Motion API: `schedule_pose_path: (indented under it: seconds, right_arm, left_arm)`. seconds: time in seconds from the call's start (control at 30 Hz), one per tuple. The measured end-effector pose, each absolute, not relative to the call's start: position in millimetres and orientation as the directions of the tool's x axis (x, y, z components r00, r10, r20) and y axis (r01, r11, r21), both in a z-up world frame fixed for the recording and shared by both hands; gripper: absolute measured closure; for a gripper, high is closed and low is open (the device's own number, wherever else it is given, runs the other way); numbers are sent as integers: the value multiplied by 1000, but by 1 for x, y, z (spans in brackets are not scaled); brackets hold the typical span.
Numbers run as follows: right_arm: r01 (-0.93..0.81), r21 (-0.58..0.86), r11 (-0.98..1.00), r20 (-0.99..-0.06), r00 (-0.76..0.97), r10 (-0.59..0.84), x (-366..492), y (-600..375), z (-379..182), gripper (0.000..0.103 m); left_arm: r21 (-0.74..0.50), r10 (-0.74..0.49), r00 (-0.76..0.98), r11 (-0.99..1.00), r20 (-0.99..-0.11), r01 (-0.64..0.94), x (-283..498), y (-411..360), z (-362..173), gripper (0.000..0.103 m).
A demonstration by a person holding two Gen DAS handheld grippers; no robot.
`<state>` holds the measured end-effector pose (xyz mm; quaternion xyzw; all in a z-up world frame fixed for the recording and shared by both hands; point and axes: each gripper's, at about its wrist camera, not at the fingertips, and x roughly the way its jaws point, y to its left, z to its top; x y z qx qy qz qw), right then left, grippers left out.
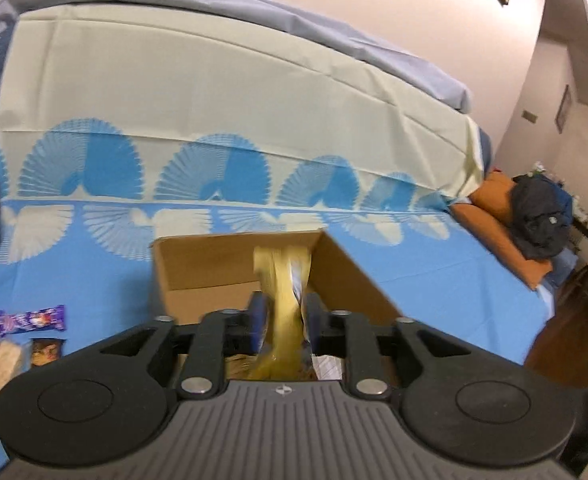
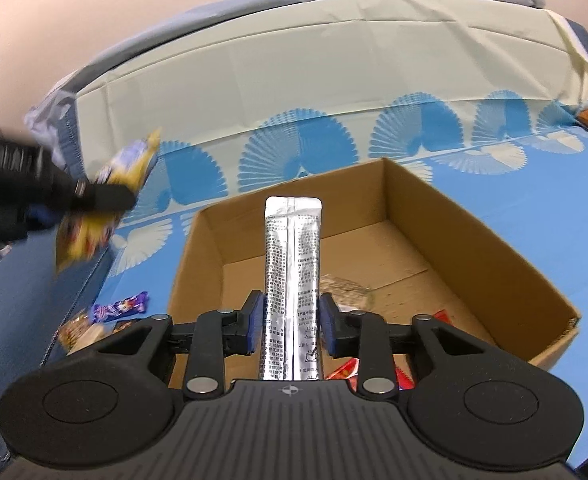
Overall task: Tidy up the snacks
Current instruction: 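Open the right gripper to drop the silver packet while the left drops the yellow bar into the box, then move the right gripper to the pile and grasp the dark chocolate biscuit packet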
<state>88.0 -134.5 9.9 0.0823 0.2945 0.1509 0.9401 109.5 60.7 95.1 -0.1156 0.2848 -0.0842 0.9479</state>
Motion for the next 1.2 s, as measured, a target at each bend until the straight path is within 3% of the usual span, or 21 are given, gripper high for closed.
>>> schedule_pose_path:
  seconds: [0.07,0.1,0.3,0.33,0.4,0.47,0.5,0.57,0.67,0.77,0.93,1.07,1.13,1.17,1.2]
  right_arm:
    - [-214,240,947,-517,797,312,87,-138,11,38]
    - [-209,239,948,-514,801,306,86,-138,11,36]
    - [-208,213,955,-523,801,292,83,-134,7,33]
    - [-213,209,955,-524,800,293,83,-132,7,33]
    - [-226,196,954,-526,797,297,80,-128,6,33]
    - [-251,181,951,-521,795,309,77,-122,5,33]
    - [-265,173,949,-518,795,317,74,-118,5,33]
    - [-298,163,941,-512,790,338,71,-111,4,35]
    - [-368,156,917,-500,771,394,63,-99,4,58]
    - [-448,160,879,-484,741,466,55,-86,3,69]
    - [-566,171,807,-497,657,566,41,-61,-1,69]
    - [-645,167,746,-516,587,624,31,-41,-1,69]
    - [-669,171,723,-540,550,637,33,-28,-1,69]
    - [-675,172,717,-549,539,639,34,-22,-1,69]
    - [-680,178,711,-558,525,643,38,-14,0,68]
  left_arm:
    - [-257,-220,836,961,-502,99,108,59,98,49]
    - [-244,-208,842,965,-498,94,105,60,98,49]
    - [-195,-100,875,981,-474,7,67,99,78,50]
    - [-190,-83,872,982,-482,-11,60,110,70,51]
    - [-167,-37,860,984,-509,-57,42,135,49,67]
    - [-145,9,833,984,-553,-107,25,161,27,75]
    - [-126,41,817,982,-575,-138,17,174,13,83]
    - [-74,104,789,980,-605,-185,1,196,-12,86]
    - [-6,178,771,973,-612,-230,-21,216,-45,86]
    - [-61,170,769,963,-616,-262,-26,230,-55,86]
    - [-69,198,778,953,-596,-296,-15,233,-60,86]
    - [-60,270,757,924,-595,-377,-1,240,-65,82]
    - [-53,298,739,910,-604,-410,7,245,-70,71]
    - [-45,314,732,904,-605,-425,12,246,-72,57]
    - [-35,332,726,897,-602,-440,16,247,-74,52]
